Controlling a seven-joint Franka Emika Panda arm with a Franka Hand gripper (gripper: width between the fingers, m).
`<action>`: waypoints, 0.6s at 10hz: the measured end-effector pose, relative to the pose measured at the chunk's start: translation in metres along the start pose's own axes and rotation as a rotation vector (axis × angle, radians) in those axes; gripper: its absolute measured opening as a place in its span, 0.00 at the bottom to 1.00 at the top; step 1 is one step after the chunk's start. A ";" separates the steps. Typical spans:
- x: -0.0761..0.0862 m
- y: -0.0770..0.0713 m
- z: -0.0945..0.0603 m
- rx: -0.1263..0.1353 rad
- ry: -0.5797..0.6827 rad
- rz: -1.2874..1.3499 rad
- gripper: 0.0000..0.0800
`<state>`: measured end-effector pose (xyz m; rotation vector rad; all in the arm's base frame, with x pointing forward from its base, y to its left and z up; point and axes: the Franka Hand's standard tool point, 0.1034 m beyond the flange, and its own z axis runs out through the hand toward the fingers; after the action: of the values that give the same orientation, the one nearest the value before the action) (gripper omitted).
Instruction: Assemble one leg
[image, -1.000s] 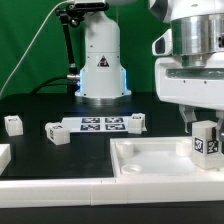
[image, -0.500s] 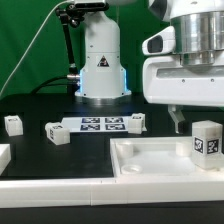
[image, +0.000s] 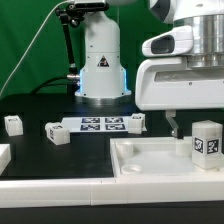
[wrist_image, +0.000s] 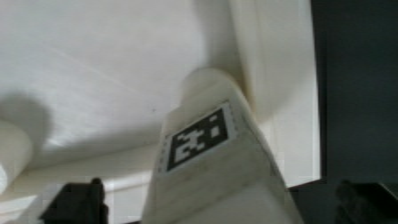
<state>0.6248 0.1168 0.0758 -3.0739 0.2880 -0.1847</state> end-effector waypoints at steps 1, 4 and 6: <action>0.000 0.000 0.000 -0.001 0.003 -0.036 0.81; 0.001 0.001 0.000 -0.001 0.005 -0.125 0.64; 0.001 0.001 0.000 -0.001 0.005 -0.117 0.36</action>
Offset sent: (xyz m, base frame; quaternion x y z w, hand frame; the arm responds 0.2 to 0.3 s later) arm 0.0000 0.0000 0.0000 0.0000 0.0000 0.0000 1.0000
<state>0.6254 0.1160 0.0758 -3.0930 0.1079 -0.1970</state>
